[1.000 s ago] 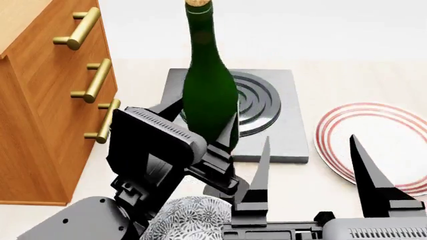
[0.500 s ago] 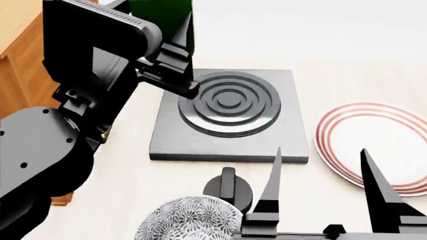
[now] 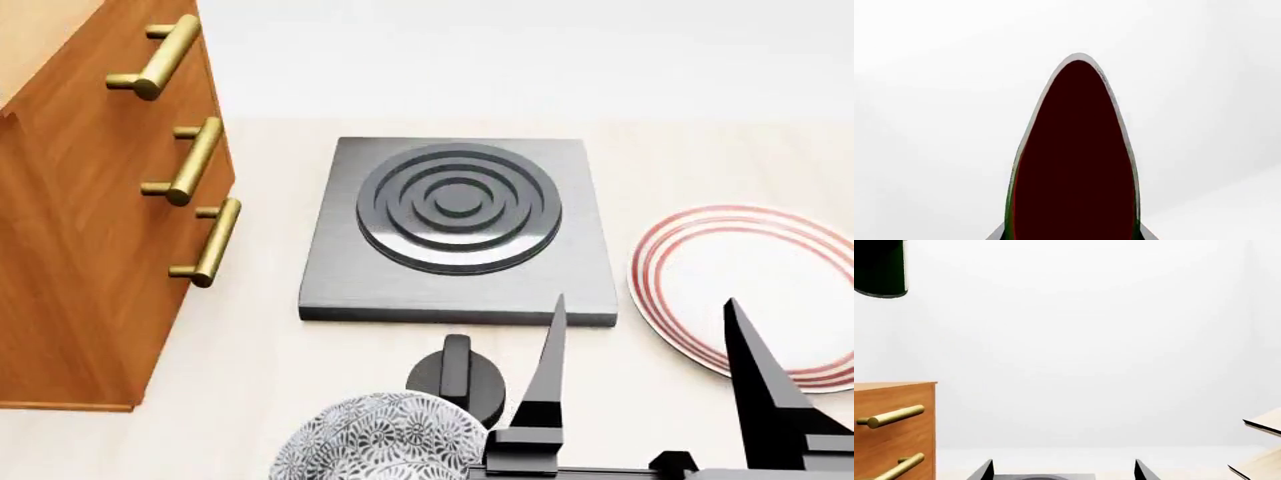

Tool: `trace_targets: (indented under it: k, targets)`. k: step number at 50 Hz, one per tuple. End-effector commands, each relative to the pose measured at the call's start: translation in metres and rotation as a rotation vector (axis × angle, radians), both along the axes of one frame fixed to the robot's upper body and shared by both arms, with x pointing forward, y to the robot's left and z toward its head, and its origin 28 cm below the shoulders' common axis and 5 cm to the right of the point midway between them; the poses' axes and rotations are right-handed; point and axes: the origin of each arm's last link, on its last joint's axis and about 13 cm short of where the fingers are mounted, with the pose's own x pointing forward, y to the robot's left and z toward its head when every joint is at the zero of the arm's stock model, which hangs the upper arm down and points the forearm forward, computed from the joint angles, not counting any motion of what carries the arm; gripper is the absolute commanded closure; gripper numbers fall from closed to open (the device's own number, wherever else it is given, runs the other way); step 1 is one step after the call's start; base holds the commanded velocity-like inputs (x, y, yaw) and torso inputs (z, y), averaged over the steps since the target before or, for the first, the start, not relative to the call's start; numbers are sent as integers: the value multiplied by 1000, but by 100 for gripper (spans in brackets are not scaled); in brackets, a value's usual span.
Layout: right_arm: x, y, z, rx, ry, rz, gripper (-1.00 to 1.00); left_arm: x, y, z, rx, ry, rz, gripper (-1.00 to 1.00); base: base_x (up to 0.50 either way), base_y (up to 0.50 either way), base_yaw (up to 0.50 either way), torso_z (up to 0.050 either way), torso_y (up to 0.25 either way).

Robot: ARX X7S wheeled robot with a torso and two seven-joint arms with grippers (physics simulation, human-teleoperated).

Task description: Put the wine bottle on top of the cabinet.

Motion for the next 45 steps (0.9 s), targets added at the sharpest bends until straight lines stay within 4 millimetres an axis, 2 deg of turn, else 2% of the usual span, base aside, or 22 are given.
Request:
trace_targets:
  k: [1,4,14,16,18,20,25,27,28,30,45]
  targets:
    - [0,-1,-1,5,4,1,-100,3,37,51,-10,-32,159,100,0,0,0,0,0]
    - [1,-1,-1,7,4,1,-100,2,43,60,-40,-40,177,100,0,0,0,0,0]
    - [2,0,-3,5,12,2,-100,6,63,64,-62,-2,266,100,0,0,0,0,1]
    - [2,1,-4,3,13,4,-100,5,66,67,-207,-10,260,100,0,0,0,0,0]
    - [3,1,-4,3,16,6,-100,6,67,67,-209,-2,260,100,0,0,0,0,5]
    - [2,1,-4,1,15,7,-100,7,69,67,-281,7,252,100,0,0,0,0,0]
    - [1,-2,-5,3,17,-4,-100,10,71,62,-383,47,191,100,0,0,0,0,0]
    - [1,-2,-5,2,17,-5,-100,11,73,59,-368,52,211,100,0,0,0,0,0]
    - [1,-2,-5,2,18,-5,-100,10,74,57,-459,56,177,100,0,0,0,0,0]
    - [1,-2,-5,2,18,-6,-100,11,77,53,-424,70,202,100,0,0,0,0,0]
    - [0,-3,-5,0,18,-12,-100,16,92,14,-538,178,269,100,0,0,0,1,1]
